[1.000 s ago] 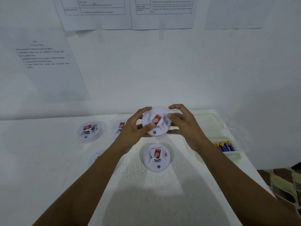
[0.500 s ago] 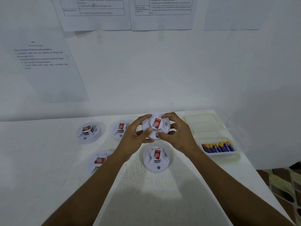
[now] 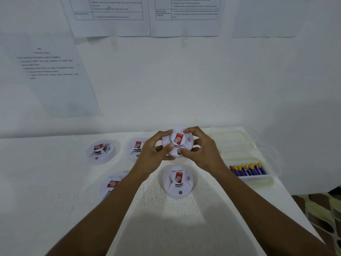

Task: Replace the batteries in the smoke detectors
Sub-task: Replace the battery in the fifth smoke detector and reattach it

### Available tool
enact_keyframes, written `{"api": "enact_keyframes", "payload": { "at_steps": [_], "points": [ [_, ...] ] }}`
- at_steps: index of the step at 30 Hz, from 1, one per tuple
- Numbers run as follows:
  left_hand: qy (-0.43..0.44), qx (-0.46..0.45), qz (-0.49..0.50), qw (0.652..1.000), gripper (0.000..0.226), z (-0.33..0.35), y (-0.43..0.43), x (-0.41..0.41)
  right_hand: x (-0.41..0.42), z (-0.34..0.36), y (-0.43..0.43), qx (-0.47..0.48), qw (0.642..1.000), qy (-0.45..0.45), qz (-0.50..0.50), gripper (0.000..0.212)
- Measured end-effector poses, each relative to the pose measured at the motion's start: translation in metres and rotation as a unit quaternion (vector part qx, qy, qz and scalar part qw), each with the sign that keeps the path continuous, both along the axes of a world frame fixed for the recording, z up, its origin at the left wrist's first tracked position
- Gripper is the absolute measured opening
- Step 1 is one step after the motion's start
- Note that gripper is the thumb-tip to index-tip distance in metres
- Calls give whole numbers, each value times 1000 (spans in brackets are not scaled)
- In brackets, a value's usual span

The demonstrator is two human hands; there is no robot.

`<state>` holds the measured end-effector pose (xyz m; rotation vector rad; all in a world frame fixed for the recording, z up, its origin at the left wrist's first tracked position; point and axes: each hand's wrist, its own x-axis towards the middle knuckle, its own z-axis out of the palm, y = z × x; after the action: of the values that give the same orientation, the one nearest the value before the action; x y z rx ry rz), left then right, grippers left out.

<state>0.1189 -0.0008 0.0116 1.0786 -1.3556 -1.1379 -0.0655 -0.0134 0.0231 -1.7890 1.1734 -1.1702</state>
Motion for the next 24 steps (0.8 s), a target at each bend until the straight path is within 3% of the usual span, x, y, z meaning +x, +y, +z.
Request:
{"api": "enact_keyframes", "payload": {
  "at_steps": [24],
  "points": [
    [14,6,-11,1000,40,8,-6,2,-4,-1,-11,19,999,-27,24,42]
  ]
}}
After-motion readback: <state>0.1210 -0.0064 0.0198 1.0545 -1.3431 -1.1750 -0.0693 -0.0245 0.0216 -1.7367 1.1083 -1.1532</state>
